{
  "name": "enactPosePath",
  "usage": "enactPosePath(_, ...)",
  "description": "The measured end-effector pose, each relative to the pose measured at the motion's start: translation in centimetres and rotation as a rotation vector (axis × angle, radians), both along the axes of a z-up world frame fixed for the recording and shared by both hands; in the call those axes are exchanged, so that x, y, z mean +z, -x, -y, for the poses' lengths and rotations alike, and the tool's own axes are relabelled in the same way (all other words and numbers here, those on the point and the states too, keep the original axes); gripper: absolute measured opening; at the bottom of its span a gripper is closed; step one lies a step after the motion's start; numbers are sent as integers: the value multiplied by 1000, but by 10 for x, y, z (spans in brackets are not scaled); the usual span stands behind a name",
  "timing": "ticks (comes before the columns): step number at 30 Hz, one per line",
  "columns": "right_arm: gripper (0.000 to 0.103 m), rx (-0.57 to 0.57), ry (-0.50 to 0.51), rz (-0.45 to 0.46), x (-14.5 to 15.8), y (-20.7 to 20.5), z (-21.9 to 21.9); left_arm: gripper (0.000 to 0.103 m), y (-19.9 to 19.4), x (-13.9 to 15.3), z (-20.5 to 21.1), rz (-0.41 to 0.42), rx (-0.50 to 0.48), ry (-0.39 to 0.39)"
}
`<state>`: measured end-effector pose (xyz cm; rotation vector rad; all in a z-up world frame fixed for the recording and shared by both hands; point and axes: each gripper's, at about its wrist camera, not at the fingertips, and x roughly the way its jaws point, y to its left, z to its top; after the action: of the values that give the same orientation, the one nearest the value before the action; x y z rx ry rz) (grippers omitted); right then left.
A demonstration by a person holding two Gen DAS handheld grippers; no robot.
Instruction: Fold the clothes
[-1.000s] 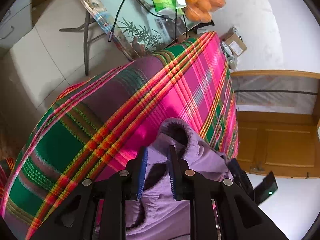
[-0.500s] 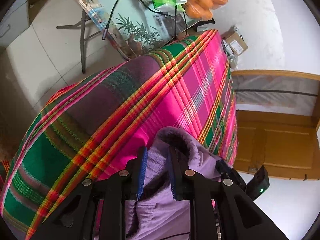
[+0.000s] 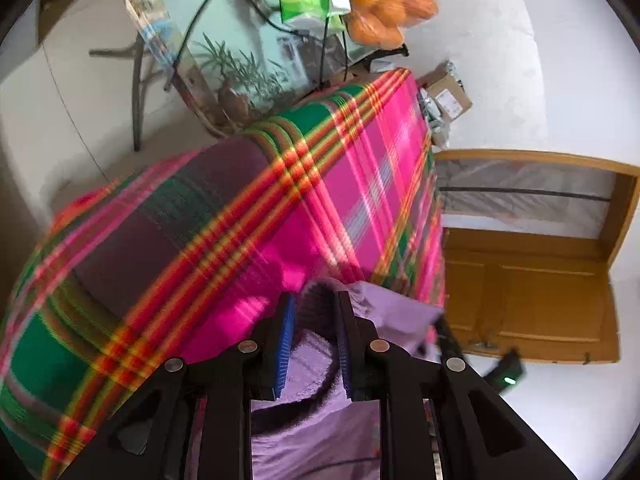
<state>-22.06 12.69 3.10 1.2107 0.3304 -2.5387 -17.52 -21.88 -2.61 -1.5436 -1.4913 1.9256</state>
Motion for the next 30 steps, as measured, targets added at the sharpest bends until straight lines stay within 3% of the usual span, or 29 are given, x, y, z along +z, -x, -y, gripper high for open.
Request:
enactPosePath(10,2,-68,-49,50,-24,8,-10,20,-3,2,-10,-2,-43,-42)
enactPosePath(15,2,-87,-34,59,-32,4,-18,19,-6,0,-36,-7,-134,-114)
enactPosePath(21,2,-94,-37,54,-32,3,-15,20,-12,12,-65,-54,-264,-42)
enactPosePath(24,2,-101,-26,55,-33,2,-17,20,-7,13,-66,-55,-255,7)
enactPosePath(28,2,-101,-24,54,-33,1,-18,19,1,11,-57,-27,-189,-41)
enactPosePath(30,3,-99,-25,53,-33,1,-19,20,3,9,-52,-51,-151,-55)
